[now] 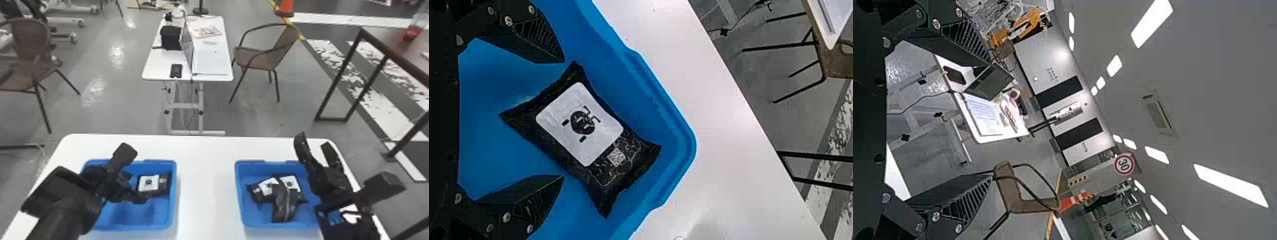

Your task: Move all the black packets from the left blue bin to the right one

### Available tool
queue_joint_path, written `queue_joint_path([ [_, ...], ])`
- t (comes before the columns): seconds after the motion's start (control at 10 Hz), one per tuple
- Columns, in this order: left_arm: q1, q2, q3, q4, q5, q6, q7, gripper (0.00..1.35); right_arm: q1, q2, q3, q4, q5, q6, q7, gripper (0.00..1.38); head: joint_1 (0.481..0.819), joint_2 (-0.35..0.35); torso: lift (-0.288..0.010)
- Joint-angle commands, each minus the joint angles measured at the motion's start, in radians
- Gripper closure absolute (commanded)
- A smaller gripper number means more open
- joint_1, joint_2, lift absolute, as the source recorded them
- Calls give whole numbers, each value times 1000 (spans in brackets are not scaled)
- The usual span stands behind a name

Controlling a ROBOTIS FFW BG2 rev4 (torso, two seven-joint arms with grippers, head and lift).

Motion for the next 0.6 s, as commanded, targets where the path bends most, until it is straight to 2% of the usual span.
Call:
queue_joint_path([
  [0.0,-6,7,0,40,4,-3,15,225,4,1,13,-11,3,-2,1,233,695,-86,0],
  [0.1,-11,14,-1,66,16,-11,33,257,4,1,21,-8,-2,-2,1,233,695,-82,0],
  [0.3,-23,19,-21,103,16,-46,95,562,5,1,30,-2,-11,-2,10,233,695,-62,0],
  [0.4,-23,20,-17,106,27,-112,111,529,4,1,33,0,-11,4,16,233,695,-53,0],
  [0.5,-28,17,-26,112,38,-116,124,525,5,1,36,3,-16,7,21,233,695,-51,0],
])
